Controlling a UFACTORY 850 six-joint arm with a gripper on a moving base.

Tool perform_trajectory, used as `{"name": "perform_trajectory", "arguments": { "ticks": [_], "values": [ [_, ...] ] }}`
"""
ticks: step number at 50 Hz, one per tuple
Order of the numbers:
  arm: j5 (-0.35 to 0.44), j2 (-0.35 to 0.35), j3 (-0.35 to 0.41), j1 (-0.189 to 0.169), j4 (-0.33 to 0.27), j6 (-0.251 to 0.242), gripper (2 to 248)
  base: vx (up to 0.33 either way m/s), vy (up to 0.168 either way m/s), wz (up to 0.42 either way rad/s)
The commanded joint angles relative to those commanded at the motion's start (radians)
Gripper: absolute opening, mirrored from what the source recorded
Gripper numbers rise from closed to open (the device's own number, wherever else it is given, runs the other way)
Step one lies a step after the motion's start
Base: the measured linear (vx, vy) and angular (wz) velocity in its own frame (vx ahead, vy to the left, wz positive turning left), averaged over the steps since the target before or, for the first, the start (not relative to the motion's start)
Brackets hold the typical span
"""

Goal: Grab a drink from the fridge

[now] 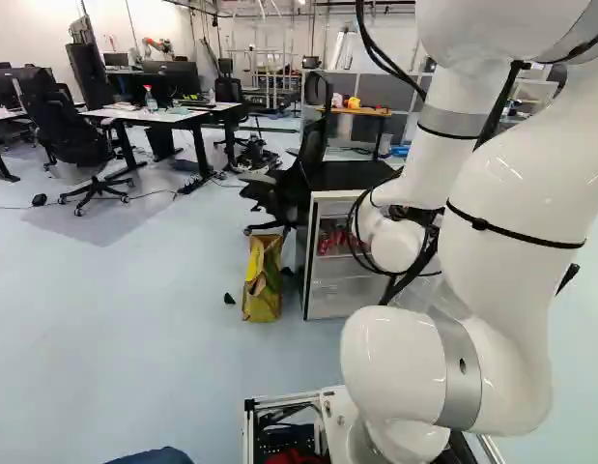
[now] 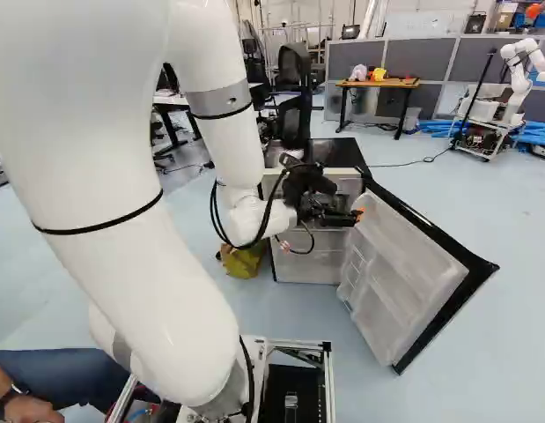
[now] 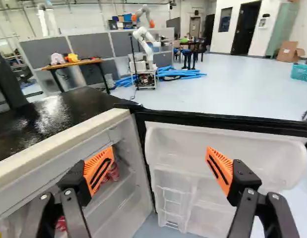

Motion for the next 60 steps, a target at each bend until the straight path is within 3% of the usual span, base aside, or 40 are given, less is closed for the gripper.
{"name": "perform_trajectory", "arguments": {
  "ticks": [60],
  "values": [
    [-0.007, -0.184, -0.048, -0.015, -0.63, 0.0, 247, 0.0, 0.0, 0.0]
  ]
}}
